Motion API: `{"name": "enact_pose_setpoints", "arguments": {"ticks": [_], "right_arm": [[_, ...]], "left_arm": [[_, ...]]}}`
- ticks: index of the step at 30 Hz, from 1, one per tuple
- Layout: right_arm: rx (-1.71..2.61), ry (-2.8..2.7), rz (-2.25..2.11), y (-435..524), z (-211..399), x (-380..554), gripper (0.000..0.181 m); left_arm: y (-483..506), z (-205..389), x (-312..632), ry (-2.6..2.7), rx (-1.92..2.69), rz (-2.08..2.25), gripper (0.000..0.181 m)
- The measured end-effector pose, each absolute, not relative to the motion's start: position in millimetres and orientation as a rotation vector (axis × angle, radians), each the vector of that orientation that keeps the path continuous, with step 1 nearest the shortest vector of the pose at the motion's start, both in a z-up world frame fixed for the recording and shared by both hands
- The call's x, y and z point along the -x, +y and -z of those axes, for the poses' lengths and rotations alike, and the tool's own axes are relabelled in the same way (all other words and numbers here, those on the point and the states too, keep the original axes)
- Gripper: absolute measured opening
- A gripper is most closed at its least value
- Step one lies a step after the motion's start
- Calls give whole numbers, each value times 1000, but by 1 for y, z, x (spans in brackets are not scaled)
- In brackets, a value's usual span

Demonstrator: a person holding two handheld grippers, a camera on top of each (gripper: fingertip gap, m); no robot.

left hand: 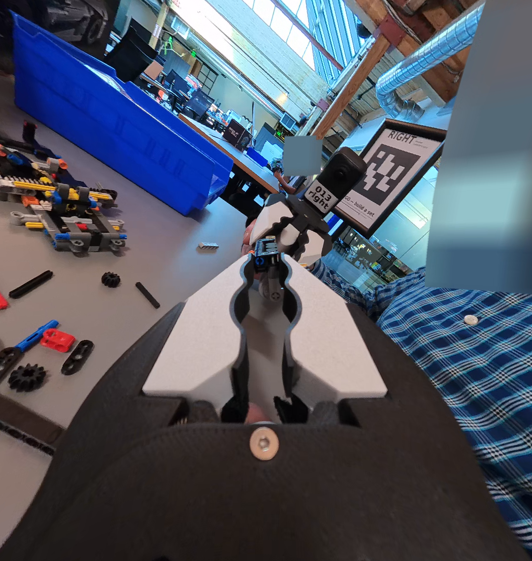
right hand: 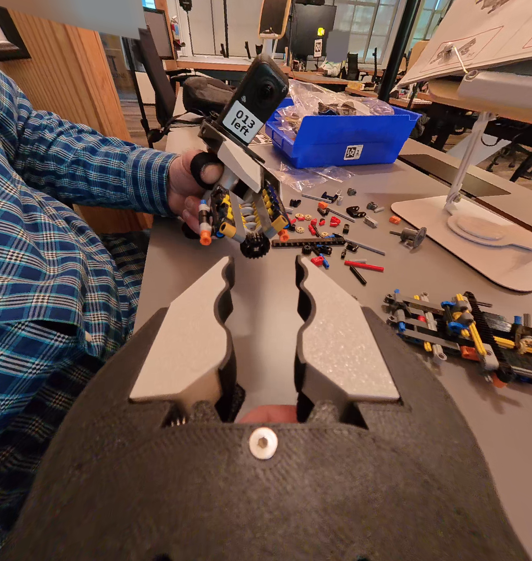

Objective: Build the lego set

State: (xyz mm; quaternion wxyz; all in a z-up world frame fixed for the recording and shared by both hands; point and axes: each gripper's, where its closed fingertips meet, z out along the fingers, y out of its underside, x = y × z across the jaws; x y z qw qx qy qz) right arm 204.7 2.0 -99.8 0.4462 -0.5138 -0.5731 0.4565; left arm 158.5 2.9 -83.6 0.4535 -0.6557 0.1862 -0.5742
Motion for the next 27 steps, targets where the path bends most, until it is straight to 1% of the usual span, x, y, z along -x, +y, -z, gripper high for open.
{"name": "enact_pose_setpoints", "arguments": {"ticks": [4,15,19,20,22,27], "right_arm": [[1273,-1432,-1066,2,100,-209,46],[1349,-1459,-1057,2,114,-204,50],[1376,-1400,-1165,6,106,-197,47],[1370,-1381,-1194,7,102,-196,39],[1386,-1364,-1200,15,101,-194,35],[1386,-1395,-1178,26,102,-181,36]], "left_arm": [[7,85,-157,423,1629,1405,13],[12,104,-150,337,1750,1257,13],[15,105,-144,332,1762,1217,13],[15,106,-142,332,1766,1207,13],[14,108,-143,364,1781,1180,13],[15,109,-140,431,1798,1127,13]]}}
